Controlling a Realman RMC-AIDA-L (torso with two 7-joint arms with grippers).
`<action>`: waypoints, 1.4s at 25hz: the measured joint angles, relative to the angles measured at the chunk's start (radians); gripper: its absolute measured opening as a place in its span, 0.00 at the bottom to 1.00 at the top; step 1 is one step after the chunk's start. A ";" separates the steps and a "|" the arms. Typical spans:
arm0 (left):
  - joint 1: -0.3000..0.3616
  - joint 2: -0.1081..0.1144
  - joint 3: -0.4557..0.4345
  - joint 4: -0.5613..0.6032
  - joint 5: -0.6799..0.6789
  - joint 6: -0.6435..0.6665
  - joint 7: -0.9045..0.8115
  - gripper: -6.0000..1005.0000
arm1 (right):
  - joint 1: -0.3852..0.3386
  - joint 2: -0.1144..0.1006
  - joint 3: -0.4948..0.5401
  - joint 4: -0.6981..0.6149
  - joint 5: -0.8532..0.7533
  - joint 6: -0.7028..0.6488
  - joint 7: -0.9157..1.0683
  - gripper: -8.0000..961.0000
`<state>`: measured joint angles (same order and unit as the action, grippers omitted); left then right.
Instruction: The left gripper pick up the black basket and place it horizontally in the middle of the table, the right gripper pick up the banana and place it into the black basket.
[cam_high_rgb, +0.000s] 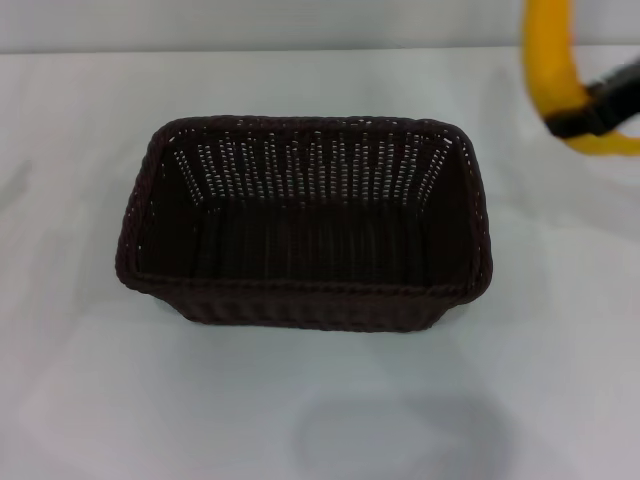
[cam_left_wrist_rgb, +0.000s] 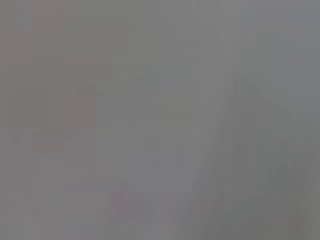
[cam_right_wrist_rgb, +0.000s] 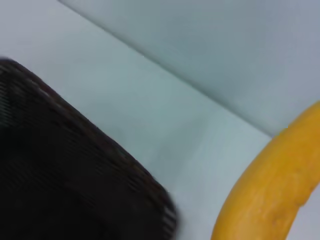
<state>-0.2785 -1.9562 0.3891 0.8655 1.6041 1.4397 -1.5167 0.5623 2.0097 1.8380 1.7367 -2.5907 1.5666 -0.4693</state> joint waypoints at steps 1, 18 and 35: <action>0.002 -0.004 -0.002 0.007 -0.001 0.010 0.001 0.89 | 0.003 0.001 -0.006 0.001 0.029 -0.011 -0.019 0.51; 0.033 -0.008 -0.013 0.050 -0.059 0.077 -0.048 0.89 | -0.086 0.004 -0.076 -0.184 0.564 -0.196 -0.442 0.60; 0.064 -0.054 -0.015 -0.013 -0.196 0.094 0.135 0.89 | -0.260 -0.002 0.132 -0.472 0.930 -0.545 -0.929 0.89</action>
<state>-0.2146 -2.0100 0.3746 0.8525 1.4081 1.5333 -1.3817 0.3026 2.0078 1.9702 1.2647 -1.6611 1.0218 -1.3986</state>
